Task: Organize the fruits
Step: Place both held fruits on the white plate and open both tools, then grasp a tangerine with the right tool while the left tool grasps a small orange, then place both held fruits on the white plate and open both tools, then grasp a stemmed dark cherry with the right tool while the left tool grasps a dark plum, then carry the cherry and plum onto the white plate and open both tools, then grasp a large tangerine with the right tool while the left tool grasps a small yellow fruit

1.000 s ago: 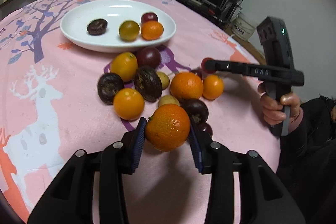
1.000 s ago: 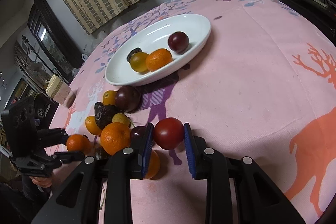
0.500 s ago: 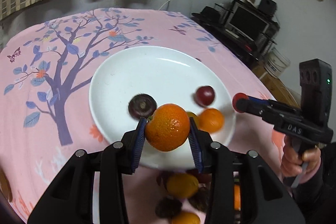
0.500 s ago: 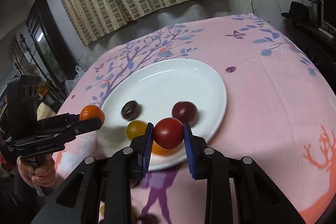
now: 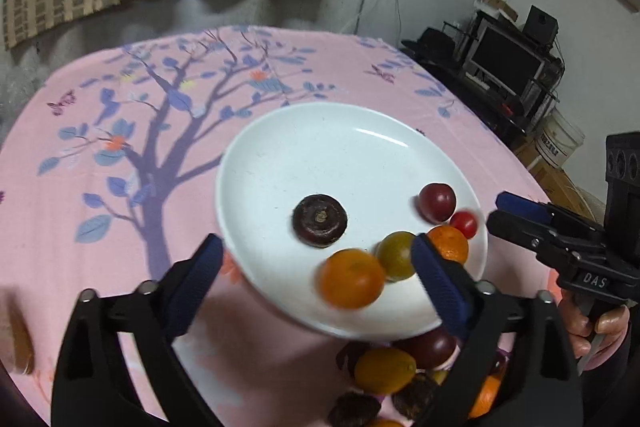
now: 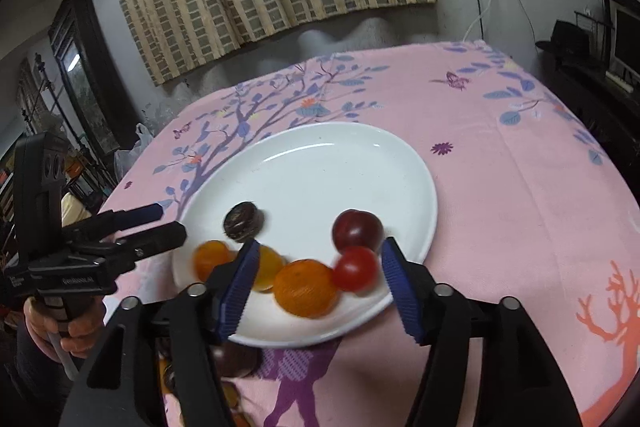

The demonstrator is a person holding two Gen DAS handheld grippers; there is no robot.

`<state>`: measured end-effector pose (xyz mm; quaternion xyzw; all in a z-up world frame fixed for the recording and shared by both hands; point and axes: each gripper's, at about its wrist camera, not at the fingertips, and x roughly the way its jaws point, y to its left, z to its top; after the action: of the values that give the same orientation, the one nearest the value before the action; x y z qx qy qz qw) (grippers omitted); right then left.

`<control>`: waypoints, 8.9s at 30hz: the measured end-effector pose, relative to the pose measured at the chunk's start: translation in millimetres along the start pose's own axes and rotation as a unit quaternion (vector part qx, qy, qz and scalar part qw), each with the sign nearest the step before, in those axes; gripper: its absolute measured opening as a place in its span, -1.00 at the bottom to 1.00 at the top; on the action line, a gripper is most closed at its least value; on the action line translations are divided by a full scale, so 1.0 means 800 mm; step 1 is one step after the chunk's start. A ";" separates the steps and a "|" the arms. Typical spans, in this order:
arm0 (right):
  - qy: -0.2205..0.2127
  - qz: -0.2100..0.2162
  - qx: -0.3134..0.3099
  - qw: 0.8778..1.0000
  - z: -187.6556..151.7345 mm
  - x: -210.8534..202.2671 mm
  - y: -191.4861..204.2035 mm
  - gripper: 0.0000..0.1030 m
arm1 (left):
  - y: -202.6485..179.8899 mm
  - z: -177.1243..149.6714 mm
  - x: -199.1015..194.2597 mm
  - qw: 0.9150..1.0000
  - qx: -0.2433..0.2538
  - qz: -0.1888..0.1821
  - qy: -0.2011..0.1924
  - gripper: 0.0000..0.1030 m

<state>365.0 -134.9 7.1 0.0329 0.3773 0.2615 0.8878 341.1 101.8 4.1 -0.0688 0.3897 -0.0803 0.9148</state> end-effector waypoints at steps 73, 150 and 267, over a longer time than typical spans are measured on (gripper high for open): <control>0.099 0.054 0.034 0.993 -0.138 -0.049 -0.009 -0.27 | -0.052 -0.154 -0.034 0.992 0.084 -0.037 0.082 -0.15; 0.146 0.098 -0.028 0.984 -0.180 -0.043 0.116 -0.44 | 0.012 -0.138 -0.095 1.000 -0.002 0.012 0.009 0.71; 0.117 0.036 -0.016 0.992 -0.132 -0.016 0.062 -0.21 | 0.013 -0.112 -0.093 1.000 0.000 -0.004 -0.007 0.85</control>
<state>263.2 -113.0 -46.8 0.0013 0.4733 0.3011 0.8279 226.0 121.4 -7.2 -0.0705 0.3834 -0.0831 0.9171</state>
